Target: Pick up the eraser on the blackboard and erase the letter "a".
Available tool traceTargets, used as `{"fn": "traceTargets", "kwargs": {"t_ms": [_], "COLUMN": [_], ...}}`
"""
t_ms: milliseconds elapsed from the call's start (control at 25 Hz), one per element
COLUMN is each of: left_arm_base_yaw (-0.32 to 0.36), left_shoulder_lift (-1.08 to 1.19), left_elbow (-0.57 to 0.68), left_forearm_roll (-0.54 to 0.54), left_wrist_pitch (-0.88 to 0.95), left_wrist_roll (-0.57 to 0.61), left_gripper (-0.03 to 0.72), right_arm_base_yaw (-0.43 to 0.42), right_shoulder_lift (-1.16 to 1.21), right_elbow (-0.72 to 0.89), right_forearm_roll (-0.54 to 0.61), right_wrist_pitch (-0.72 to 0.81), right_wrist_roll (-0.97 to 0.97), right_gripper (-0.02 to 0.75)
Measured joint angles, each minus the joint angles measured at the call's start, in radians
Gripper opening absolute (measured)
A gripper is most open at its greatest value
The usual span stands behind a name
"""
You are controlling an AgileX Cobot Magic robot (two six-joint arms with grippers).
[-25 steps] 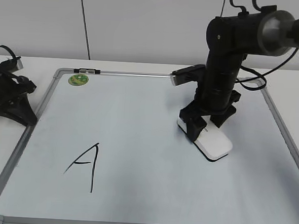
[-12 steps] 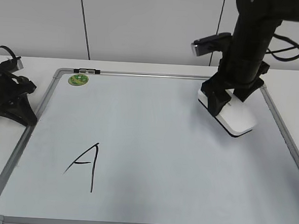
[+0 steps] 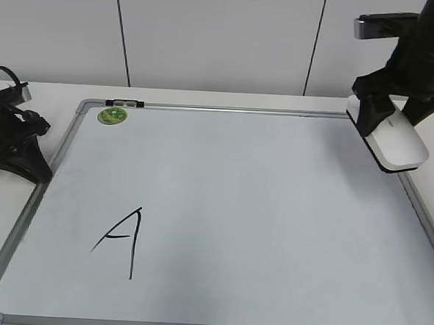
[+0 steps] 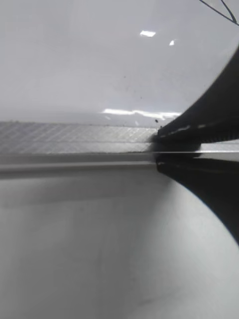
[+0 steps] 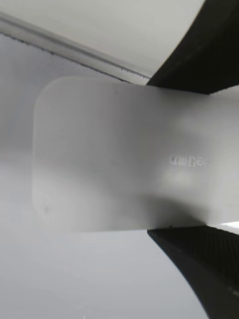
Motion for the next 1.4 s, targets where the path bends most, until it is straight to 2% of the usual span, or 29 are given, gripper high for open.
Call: {"fn": "traceTargets", "kwargs": {"t_ms": [400, 1080, 1400], "left_arm_base_yaw": [0.010, 0.010, 0.010], "left_shoulder_lift": [0.000, 0.000, 0.000], "left_elbow": [0.000, 0.000, 0.000], "left_forearm_roll": [-0.002, -0.002, -0.002], "left_wrist_pitch": [0.004, 0.004, 0.004], "left_wrist_roll": [0.000, 0.000, 0.000], "left_gripper": [0.045, 0.046, 0.046], "right_arm_base_yaw": [-0.083, -0.097, -0.103], "right_shoulder_lift": [-0.001, 0.181, 0.181], "right_elbow": [0.052, 0.092, 0.092], "right_forearm_roll": [-0.012, -0.027, -0.060], "right_wrist_pitch": [0.000, -0.104, -0.145], "right_wrist_roll": [0.077, 0.115, 0.169], "right_gripper": [0.531, 0.530, 0.530]}}
